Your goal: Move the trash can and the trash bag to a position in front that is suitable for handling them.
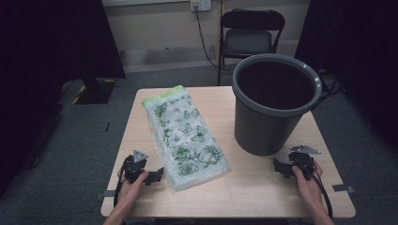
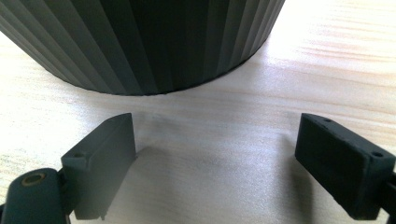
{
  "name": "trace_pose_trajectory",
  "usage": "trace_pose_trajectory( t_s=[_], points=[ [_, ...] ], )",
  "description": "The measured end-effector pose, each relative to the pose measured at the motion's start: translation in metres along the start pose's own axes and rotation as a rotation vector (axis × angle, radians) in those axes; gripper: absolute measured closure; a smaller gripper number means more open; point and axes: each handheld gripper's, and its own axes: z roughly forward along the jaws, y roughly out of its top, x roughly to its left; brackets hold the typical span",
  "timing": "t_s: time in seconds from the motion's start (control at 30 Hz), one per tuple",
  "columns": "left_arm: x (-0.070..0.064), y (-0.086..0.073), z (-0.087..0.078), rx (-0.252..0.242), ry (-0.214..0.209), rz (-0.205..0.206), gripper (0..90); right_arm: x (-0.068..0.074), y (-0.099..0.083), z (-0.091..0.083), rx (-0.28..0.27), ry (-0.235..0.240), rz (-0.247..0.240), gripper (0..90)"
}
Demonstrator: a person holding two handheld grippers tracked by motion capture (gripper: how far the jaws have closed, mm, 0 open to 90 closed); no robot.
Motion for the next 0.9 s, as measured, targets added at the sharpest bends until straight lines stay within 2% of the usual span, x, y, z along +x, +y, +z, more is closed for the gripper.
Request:
trace_pose_trajectory(
  t_s=[0.3, 0.43, 0.5, 0.6, 0.67, 0.73, 0.8, 0.9],
  points=[
    [-0.003, -0.001, -0.001, 0.002, 0.011, -0.009, 0.1, -0.001, 0.000, -0.002, 0.007, 0.014, -0.019, 12.6],
    [-0.004, -0.002, -0.003, -0.004, 0.004, -0.011, 1.8, 0.003, 0.002, -0.006, 0.034, 0.018, -0.042, 19.3],
    [-0.005, -0.002, -0.004, -0.005, 0.004, -0.004, 3.5, 0.007, 0.003, -0.009, 0.041, 0.019, -0.074, 22.5],
    [-0.005, 0.001, -0.003, -0.013, 0.017, -0.019, 8.5, 0.015, 0.005, -0.010, 0.058, 0.061, -0.125, 22.3],
    [-0.007, 0.003, -0.003, -0.014, 0.007, -0.006, 18.1, 0.023, 0.007, -0.011, 0.062, 0.090, -0.156, 22.3],
    [-0.009, 0.004, -0.004, -0.015, -0.010, -0.007, 15.1, 0.032, 0.009, -0.015, 0.048, 0.130, -0.184, 22.2],
    [-0.011, 0.005, -0.005, -0.022, -0.018, -0.006, 16.1, 0.042, 0.012, -0.020, 0.010, 0.166, -0.219, 22.4],
    [-0.011, 0.010, -0.011, -0.059, -0.050, -0.014, 16.0, 0.057, 0.019, -0.024, -0.034, 0.228, -0.231, 23.1]
  ],
)
